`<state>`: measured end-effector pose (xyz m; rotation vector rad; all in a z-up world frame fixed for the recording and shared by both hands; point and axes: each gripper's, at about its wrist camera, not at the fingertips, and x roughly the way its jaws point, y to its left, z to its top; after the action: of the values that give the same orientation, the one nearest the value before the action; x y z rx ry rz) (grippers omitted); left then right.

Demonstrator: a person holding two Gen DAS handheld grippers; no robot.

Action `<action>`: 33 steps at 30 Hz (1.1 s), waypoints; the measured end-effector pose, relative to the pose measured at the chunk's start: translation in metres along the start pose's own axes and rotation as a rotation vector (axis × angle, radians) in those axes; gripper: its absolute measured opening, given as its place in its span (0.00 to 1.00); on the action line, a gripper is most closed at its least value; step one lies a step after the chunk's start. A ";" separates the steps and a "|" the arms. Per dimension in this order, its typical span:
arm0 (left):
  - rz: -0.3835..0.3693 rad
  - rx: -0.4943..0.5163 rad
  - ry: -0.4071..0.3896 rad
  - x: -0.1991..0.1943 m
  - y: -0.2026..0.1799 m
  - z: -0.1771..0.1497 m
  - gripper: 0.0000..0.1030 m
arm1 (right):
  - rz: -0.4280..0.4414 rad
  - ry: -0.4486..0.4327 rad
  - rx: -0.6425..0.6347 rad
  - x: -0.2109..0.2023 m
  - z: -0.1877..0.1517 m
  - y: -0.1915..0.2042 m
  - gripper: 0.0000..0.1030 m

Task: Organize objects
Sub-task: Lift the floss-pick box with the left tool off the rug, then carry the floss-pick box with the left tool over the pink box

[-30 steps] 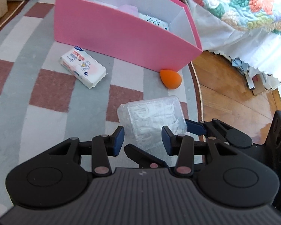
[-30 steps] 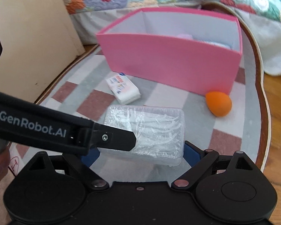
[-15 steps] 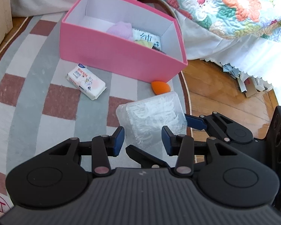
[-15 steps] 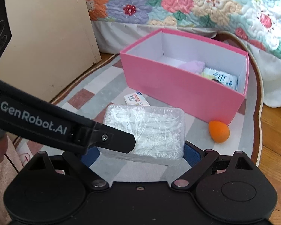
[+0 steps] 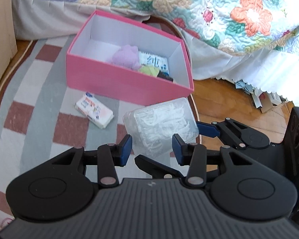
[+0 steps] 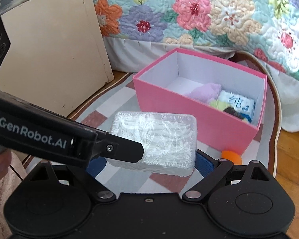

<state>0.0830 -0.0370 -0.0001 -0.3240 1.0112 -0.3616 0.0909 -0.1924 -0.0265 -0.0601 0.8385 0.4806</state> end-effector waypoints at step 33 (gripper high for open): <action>-0.020 -0.035 -0.092 -0.001 0.034 0.102 0.44 | 0.002 -0.002 -0.188 0.021 0.117 -0.006 0.93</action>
<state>0.1755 0.0037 0.0370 -0.3799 0.9254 -0.3446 0.1876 -0.1621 0.0359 -0.2321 0.7892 0.5607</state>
